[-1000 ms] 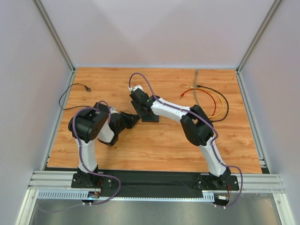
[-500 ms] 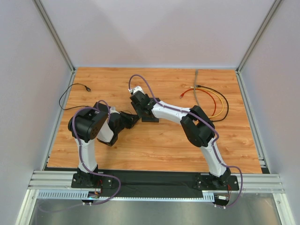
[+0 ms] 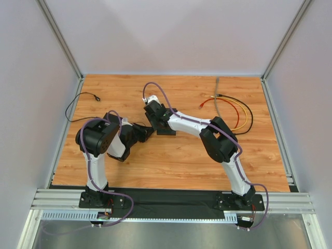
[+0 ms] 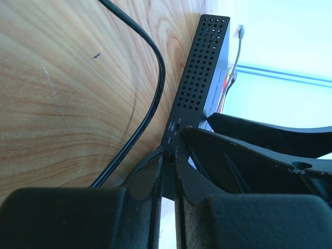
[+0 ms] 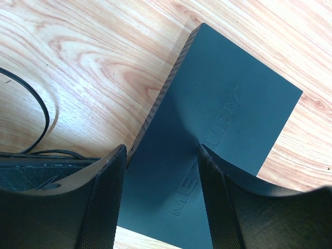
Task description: Pull the plug from the switch port
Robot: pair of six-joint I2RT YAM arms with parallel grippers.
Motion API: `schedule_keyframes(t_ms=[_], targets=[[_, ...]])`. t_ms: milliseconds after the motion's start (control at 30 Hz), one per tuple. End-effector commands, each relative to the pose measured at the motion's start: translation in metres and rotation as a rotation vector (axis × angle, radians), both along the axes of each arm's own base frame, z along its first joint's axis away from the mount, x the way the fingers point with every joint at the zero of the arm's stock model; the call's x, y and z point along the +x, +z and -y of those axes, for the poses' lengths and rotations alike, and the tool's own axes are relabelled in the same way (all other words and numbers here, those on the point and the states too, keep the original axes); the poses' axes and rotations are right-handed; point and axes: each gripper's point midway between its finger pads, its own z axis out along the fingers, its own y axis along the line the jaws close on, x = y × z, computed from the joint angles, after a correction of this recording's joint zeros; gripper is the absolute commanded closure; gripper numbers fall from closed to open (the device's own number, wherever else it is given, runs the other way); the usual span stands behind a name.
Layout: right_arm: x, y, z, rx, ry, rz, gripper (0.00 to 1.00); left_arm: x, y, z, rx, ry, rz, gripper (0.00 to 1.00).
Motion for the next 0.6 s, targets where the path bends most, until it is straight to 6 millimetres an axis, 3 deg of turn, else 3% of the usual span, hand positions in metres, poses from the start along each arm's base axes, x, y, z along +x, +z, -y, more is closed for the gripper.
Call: schedule_keyframes(t_ms=[0, 567], targets=[[-0.024, -0.050, 0.057, -0.180, -0.060, -0.162, 0.42, -0.002, -0.036, -0.034, 0.150, 0.077, -0.055, 1.00], [-0.023, -0.051, 0.059, -0.155, -0.064, -0.173, 0.42, 0.004, -0.022, -0.046, 0.221, 0.081, -0.013, 1.00]])
